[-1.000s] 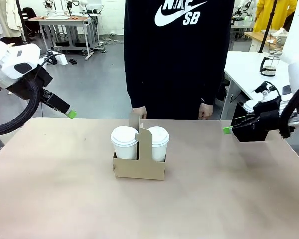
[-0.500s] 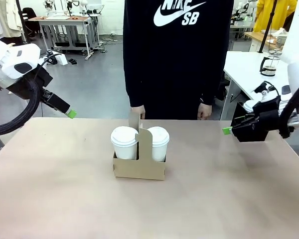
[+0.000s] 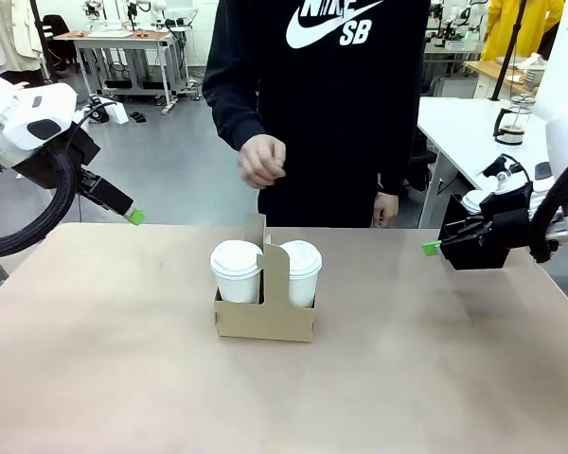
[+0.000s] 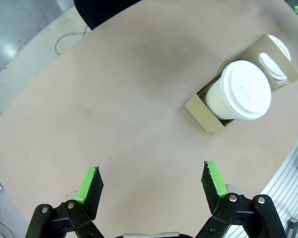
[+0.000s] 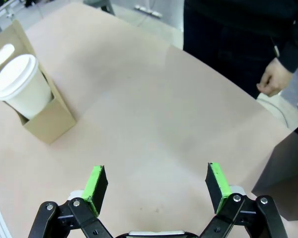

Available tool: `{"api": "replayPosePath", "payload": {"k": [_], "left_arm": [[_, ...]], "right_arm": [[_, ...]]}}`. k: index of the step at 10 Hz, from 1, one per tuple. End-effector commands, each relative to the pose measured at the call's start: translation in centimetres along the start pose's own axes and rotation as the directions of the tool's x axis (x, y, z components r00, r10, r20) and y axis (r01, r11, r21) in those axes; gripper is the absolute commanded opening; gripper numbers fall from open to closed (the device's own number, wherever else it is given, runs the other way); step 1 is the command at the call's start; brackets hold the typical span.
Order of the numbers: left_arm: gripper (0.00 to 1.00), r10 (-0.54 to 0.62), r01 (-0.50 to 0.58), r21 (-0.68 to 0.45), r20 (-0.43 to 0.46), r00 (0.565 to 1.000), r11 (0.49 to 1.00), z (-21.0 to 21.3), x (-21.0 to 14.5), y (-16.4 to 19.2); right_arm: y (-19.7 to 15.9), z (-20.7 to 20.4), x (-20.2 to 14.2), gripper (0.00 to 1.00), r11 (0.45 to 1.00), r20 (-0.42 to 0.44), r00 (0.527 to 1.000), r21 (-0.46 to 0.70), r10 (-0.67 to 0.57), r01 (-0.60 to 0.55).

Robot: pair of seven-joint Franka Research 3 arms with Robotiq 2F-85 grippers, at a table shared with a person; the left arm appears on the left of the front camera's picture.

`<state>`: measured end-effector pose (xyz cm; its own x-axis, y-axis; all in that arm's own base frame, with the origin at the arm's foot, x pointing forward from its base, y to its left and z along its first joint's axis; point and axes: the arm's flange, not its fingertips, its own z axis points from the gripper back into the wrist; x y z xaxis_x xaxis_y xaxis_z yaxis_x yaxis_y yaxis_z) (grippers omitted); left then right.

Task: Pour a drink into a cup and package it in a carrier.
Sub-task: Insert the held 600 ml Paper Cup into the Cup Carrier.

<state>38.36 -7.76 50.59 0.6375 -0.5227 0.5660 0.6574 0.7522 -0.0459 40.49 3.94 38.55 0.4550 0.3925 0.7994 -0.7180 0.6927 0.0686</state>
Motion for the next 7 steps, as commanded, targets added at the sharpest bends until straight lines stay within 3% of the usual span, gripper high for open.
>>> {"api": "replayPosePath", "payload": {"k": [1, 7], "left_arm": [[1.00, 0.005, -0.005, 0.005, -0.007, 1.000, 1.000, 0.07, -0.04, -0.01], [1.00, 0.005, -0.005, 0.005, -0.007, 1.000, 1.000, 0.07, -0.04, -0.01]], "right_arm": [[0.02, 0.02, 0.05, 1.00, 1.000, -0.001, 1.000, 0.000, 0.004, -0.004], [0.02, 0.02, 0.05, 1.00, 1.000, -0.001, 1.000, 0.000, 0.004, -0.004]]}}
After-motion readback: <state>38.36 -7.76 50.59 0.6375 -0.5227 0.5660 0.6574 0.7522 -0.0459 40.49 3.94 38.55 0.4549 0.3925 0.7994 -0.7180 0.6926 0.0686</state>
